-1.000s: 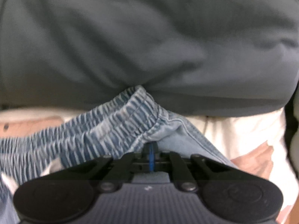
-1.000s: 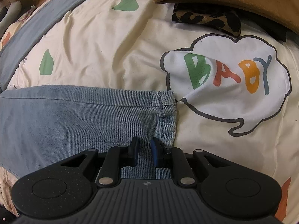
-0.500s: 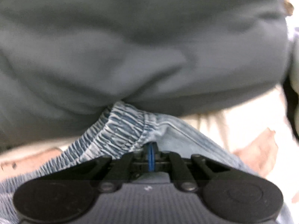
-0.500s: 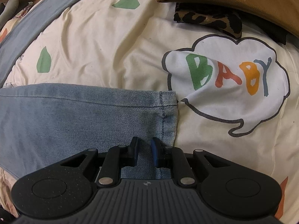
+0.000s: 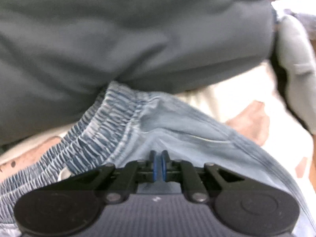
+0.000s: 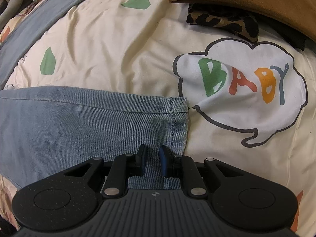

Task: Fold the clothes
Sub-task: 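Hold the waistband with the left tool, then open both tools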

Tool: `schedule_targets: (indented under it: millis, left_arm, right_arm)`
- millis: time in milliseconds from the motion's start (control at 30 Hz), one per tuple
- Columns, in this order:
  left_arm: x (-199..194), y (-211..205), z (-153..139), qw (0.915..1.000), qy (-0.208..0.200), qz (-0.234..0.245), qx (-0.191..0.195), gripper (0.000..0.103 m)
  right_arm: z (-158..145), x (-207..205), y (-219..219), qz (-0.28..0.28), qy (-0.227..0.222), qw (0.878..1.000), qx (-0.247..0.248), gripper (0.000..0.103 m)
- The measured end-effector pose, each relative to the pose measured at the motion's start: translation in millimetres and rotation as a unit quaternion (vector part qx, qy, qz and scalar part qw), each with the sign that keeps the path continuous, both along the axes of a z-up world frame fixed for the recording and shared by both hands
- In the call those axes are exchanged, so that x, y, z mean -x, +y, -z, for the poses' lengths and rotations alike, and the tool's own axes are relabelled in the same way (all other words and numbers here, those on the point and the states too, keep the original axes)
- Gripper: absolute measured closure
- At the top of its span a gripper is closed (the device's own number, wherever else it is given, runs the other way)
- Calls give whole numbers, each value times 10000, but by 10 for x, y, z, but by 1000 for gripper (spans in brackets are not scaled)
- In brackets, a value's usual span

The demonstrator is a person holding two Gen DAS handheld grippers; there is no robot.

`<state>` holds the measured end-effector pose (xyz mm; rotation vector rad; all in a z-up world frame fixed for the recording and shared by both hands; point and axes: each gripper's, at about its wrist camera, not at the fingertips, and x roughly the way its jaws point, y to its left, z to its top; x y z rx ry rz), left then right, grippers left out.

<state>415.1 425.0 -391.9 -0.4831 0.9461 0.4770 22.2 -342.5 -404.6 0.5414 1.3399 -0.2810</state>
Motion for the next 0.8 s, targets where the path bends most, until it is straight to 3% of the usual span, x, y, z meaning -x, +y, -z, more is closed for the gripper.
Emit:
schedule_targets:
  millis: [100,200,300,367,500,567,633,667,800]
  left_arm:
    - [-48,62,102,9999,-73,-43,-127,100]
    - [-153,32,118,9980,77,168,-603,100]
    - [-221,78,112,9976,146,86,-666,100]
    - [-242,73,51,9946,182,166,-1005,100]
    - [-186,63,-61,9941,183,304,-1020,100]
    - [-129,-14,-128,9921,221,422,-1160,95]
    - [-46,-92,-198,9911,209,490,-1220,77]
    - [0,-129,-232,9909,191,522,-1228,73]
    - [225,-301,-350,9893,192,813,-1193,73]
  right_arm:
    - [5,4,-6,3,-7,10000,-10,83]
    - [6,-25,-26,-44,53,10000,-26,84]
    - [23,-45,-24,-77,55,10000,-19,83]
    - [27,-17,-31,-54,-15,10000,-26,84]
    - [35,32,-60,43,-113,9999,-96,84]
    - [35,40,-67,87,-123,9998,-112,84]
    - [34,36,-63,92,-105,9999,-95,84]
    - [32,36,-57,89,-92,9999,-78,84]
    - [35,41,-59,100,-97,9999,-67,84]
